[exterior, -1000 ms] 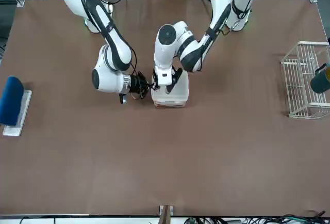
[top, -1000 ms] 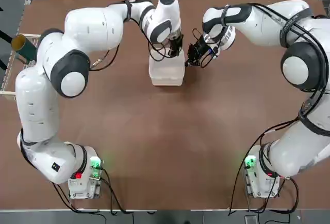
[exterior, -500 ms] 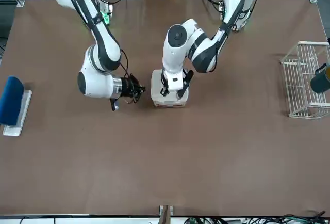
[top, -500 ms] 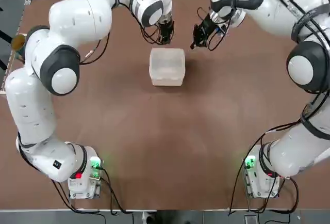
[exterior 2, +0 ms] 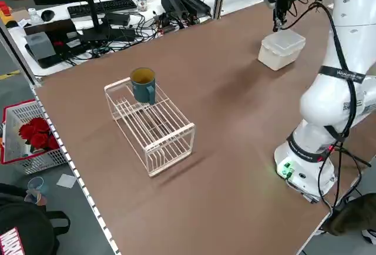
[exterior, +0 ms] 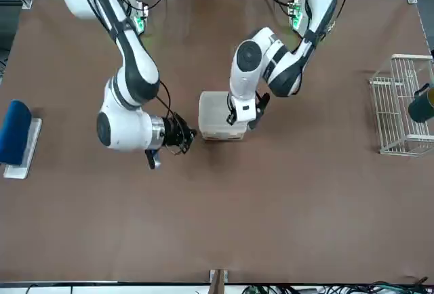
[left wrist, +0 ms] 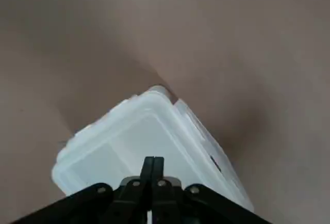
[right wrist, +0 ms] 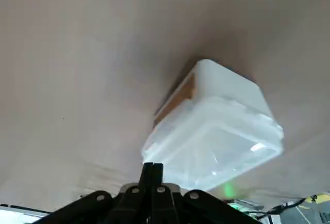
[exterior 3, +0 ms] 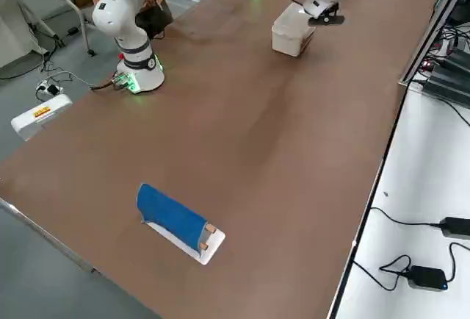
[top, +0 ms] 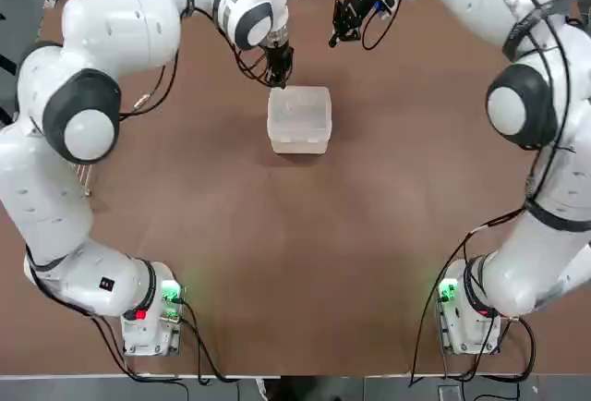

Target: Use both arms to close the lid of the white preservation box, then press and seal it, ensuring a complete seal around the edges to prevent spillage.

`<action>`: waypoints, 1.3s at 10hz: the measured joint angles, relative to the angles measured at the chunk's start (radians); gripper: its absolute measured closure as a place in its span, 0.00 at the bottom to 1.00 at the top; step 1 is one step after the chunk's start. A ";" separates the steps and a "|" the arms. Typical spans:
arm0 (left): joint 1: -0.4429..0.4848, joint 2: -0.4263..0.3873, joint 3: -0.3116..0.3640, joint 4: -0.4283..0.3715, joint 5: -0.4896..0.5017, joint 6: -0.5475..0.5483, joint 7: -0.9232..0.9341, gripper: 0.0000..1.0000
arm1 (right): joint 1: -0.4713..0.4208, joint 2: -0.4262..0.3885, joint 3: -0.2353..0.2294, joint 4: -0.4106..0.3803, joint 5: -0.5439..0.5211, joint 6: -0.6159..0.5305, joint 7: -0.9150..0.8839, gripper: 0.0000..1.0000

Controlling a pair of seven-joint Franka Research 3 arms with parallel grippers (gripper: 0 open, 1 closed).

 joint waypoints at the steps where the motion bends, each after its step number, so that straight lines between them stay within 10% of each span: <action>1: 0.074 -0.006 -0.070 -0.027 0.000 0.000 0.011 0.99 | 0.014 0.056 0.002 0.065 -0.030 0.000 0.000 0.99; 6: 0.119 -0.044 -0.136 -0.164 0.000 0.072 0.009 0.99 | 0.122 0.230 0.004 0.272 -0.190 0.072 -0.028 0.99; 13: 0.119 -0.079 -0.138 -0.255 0.000 0.171 0.003 0.99 | 0.158 0.319 0.013 0.307 -0.235 0.002 -0.246 0.99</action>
